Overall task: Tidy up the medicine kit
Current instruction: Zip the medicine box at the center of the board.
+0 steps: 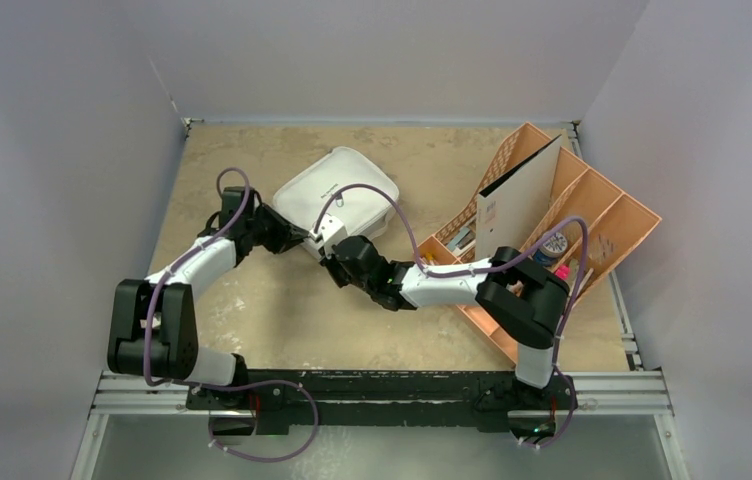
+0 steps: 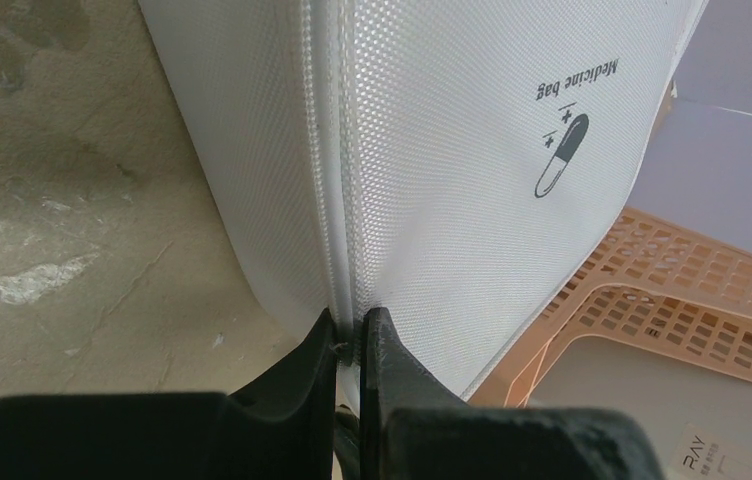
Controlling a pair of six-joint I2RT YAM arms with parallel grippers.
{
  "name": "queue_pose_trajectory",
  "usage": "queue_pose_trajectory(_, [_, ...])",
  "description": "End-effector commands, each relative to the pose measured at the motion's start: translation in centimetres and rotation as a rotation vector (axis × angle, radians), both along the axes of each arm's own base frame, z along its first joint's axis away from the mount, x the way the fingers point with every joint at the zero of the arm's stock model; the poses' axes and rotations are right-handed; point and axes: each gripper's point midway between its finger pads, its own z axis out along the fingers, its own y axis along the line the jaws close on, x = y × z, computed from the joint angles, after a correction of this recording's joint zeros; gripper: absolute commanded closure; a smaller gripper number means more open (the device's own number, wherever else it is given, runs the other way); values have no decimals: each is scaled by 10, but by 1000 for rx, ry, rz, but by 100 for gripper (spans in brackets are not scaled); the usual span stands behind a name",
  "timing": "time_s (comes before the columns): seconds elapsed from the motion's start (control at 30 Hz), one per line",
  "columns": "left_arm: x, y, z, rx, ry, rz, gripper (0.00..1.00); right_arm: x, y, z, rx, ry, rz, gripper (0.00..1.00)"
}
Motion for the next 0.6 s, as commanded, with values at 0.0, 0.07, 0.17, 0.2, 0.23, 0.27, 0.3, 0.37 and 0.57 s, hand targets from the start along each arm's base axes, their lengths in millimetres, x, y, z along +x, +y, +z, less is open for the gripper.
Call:
queue_pose_trajectory(0.0, [-14, -2, -10, 36, 39, -9, 100, -19, 40, 54, 184, -52, 135, 100])
queue_pose_trajectory(0.07, [-14, -4, -9, 22, 36, 0, 100, -20, 45, 53, 179, -44, 147, 100])
queue_pose_trajectory(0.17, [-16, -11, -11, 9, 41, -14, 100, -15, 50, 58, 186, -53, 136, 100])
queue_pose_trajectory(0.2, [-16, -11, -11, 12, 43, -18, 100, -9, 46, 57, 173, -62, 101, 100])
queue_pose_trajectory(0.23, [-17, -10, -11, 25, 44, -20, 100, -3, 40, 55, 137, -80, 68, 100])
queue_pose_trajectory(0.27, [-17, -7, -11, 45, 42, -20, 100, 2, 31, 49, 102, -79, 19, 100])
queue_pose_trajectory(0.3, [-17, -3, -11, 74, 42, -19, 100, 6, 20, 43, 75, -78, -29, 100])
queue_pose_trajectory(0.37, [-16, 5, -8, 128, 31, -24, 100, 5, -6, 28, 29, -61, -111, 100])
queue_pose_trajectory(0.57, [-17, 18, -8, 226, 34, -37, 100, 14, -84, -7, -99, -21, -319, 100])
